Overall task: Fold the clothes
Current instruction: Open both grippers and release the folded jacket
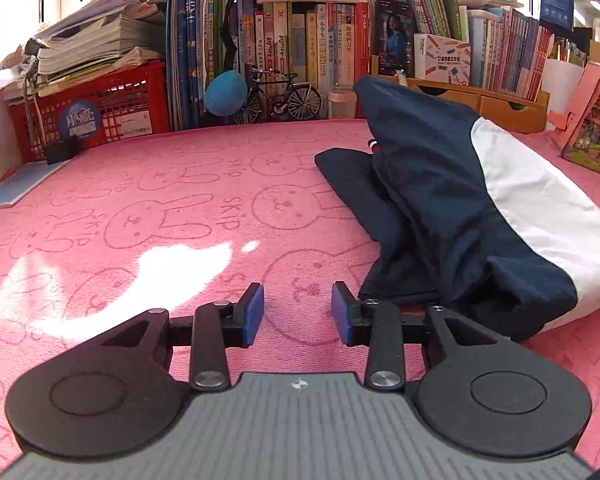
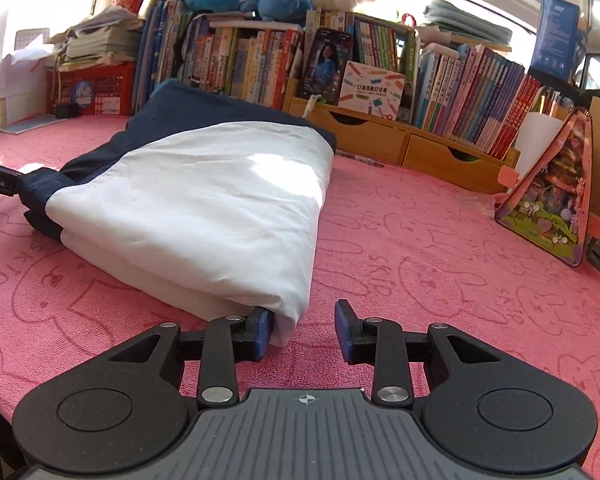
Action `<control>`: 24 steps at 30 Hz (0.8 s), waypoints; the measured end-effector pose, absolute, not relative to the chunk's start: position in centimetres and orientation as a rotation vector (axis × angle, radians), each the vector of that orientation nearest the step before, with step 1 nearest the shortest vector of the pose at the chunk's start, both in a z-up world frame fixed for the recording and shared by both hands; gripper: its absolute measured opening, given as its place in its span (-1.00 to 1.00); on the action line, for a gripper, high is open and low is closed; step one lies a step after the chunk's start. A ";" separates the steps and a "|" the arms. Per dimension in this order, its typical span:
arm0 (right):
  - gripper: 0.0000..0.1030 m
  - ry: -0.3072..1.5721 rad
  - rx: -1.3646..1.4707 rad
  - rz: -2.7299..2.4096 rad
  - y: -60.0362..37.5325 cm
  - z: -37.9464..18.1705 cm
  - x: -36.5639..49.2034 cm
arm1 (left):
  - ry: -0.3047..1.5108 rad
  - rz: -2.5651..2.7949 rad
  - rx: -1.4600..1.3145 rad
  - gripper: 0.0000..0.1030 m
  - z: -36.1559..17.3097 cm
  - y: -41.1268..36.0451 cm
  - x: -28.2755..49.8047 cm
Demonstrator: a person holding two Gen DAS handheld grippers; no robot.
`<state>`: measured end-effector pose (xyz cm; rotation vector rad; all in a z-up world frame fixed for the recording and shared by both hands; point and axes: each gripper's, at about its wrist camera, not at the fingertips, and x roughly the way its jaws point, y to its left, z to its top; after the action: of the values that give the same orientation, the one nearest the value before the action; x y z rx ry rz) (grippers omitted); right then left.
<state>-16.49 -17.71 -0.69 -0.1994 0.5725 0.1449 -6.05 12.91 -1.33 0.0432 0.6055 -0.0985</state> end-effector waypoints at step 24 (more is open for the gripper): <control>0.39 0.502 -0.326 0.191 -16.3 -0.9 -17.0 | 0.678 -0.609 -0.442 -0.14 0.0 10.2 -11.1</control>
<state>-17.03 -16.27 -0.86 -0.3263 0.5016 0.1915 -11.09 10.17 0.05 -0.4424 0.6776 -0.6092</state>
